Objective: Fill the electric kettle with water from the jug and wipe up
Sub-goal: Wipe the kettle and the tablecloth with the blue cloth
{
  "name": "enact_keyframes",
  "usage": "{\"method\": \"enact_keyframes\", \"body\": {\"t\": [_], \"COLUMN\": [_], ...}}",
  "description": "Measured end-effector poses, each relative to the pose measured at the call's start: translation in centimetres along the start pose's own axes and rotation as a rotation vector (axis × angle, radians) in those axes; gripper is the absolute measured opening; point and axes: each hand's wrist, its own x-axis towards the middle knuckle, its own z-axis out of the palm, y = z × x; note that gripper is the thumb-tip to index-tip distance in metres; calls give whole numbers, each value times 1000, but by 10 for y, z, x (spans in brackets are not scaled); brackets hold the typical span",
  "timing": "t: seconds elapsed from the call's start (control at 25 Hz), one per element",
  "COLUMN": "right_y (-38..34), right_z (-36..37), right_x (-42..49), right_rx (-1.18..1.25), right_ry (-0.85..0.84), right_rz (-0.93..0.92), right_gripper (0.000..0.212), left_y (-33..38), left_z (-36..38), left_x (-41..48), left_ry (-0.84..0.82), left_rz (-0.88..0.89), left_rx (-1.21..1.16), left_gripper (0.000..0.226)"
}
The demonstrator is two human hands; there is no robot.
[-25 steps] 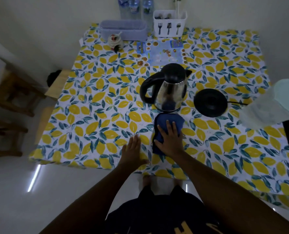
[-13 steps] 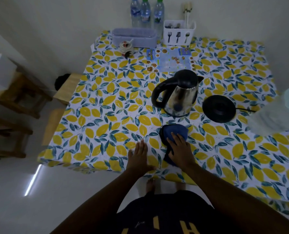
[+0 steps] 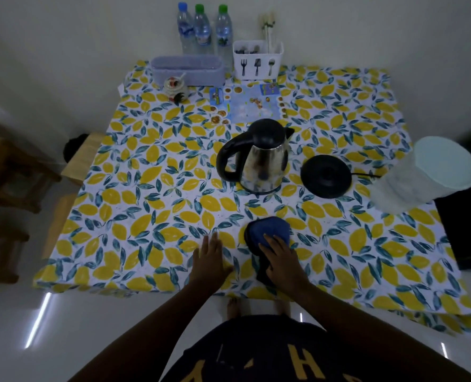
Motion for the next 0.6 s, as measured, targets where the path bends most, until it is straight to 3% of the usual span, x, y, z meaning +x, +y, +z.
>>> {"method": "enact_keyframes", "body": {"t": [0.44, 0.6], "right_y": [190, 224], "right_z": [-59, -45], "right_x": [-79, -115], "right_rx": [22, -47], "right_ry": [117, 72], "right_rz": [315, 411], "right_gripper": [55, 67], "left_y": [142, 177], "left_z": [5, 13], "left_x": [53, 64], "left_ry": [-146, -190], "left_rz": [303, 350], "left_rx": [31, 38], "left_gripper": [83, 85]}}
